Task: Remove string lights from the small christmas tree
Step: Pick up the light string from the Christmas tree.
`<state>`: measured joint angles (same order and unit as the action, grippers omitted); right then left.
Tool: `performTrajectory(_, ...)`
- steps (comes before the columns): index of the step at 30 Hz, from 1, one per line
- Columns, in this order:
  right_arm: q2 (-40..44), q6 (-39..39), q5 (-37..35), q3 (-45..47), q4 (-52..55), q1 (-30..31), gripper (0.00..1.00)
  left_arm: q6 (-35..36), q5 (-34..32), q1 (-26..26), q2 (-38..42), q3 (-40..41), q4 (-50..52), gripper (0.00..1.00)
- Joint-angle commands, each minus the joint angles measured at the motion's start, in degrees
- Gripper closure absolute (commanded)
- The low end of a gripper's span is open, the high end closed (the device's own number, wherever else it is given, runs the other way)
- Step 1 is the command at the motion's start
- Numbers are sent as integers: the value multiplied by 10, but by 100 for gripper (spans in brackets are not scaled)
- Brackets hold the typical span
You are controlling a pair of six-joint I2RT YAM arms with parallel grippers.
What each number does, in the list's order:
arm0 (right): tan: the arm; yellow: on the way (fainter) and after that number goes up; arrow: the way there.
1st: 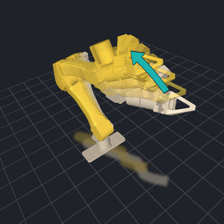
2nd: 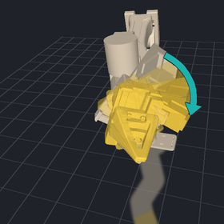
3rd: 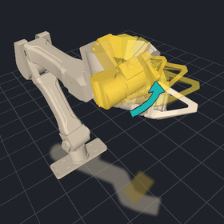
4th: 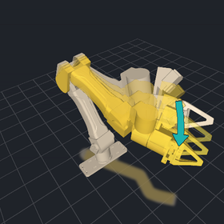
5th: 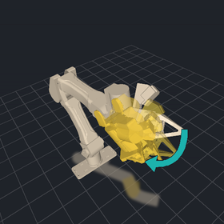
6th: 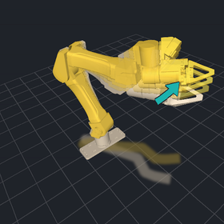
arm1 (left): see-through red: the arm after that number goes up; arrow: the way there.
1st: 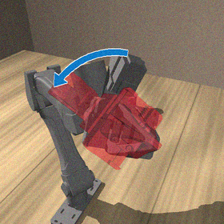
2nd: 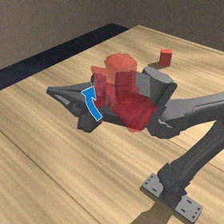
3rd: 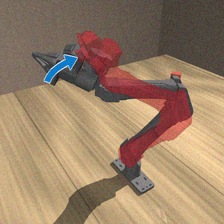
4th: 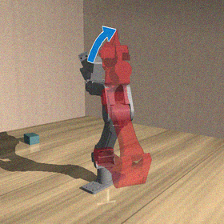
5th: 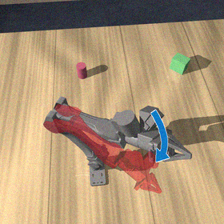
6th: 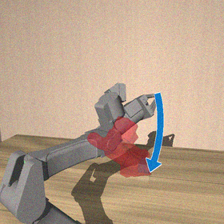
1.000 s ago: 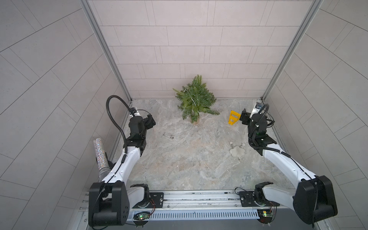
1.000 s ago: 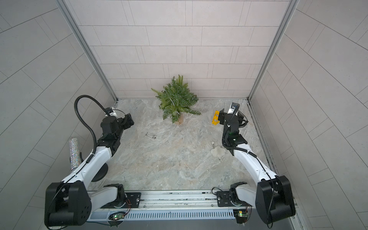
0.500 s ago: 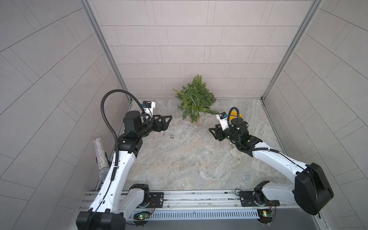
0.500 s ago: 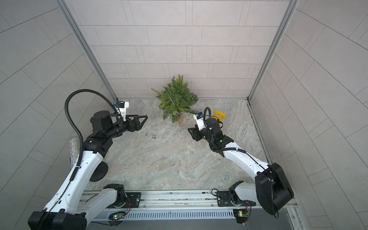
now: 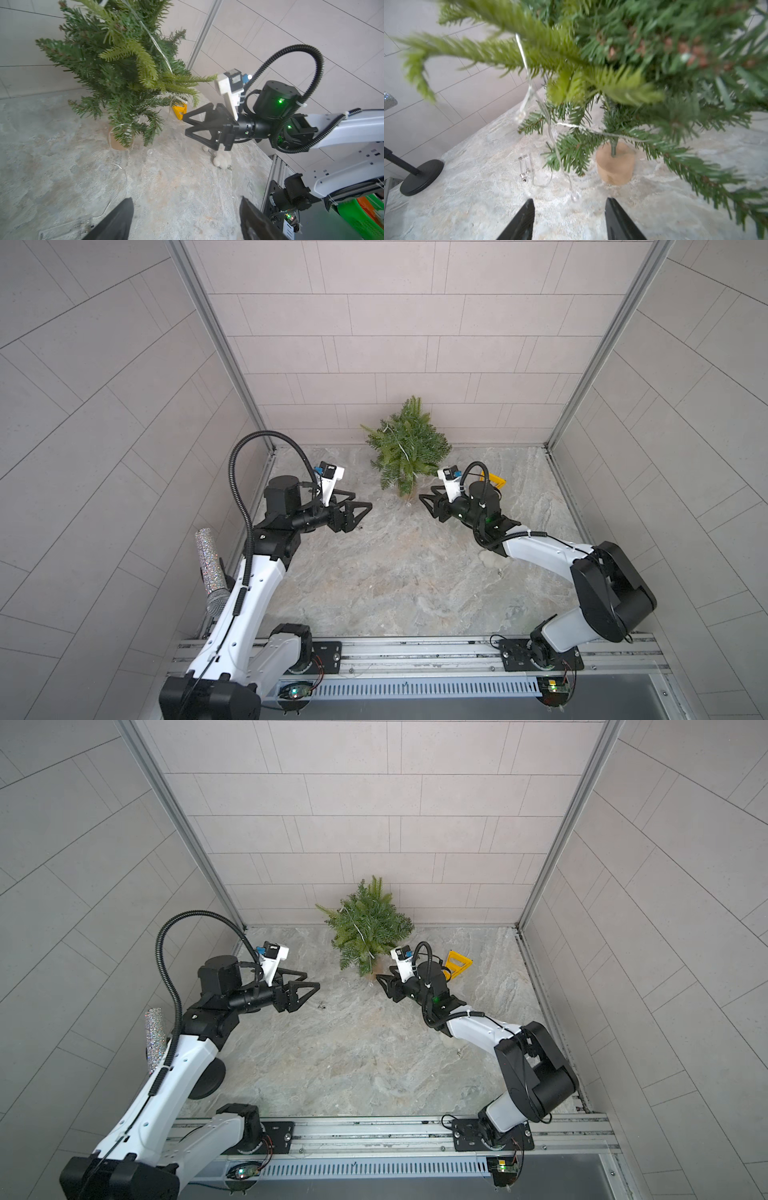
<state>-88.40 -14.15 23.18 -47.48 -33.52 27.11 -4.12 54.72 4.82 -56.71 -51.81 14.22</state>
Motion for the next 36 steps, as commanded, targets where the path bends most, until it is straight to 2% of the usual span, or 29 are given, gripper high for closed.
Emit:
performTrajectory(1,-26,-33,14,-13,-87,4,43,31,23,4,19,7,5,16)
performTrajectory(4,-48,-51,28,-14,-135,8,45,32,15,4,26,8,3,16)
performTrajectory(8,-69,-45,19,-25,-144,16,48,31,15,4,20,9,3,16)
performTrajectory(16,-89,-57,-9,-32,-161,20,61,33,20,4,21,9,7,16)
performTrajectory(21,-102,-69,-24,-42,-171,20,61,37,14,4,24,9,12,16)
performTrajectory(30,-122,-92,-3,-40,-214,22,65,41,9,4,24,7,20,16)
performTrajectory(36,-124,-94,6,-39,-230,26,78,41,10,4,22,6,22,16)
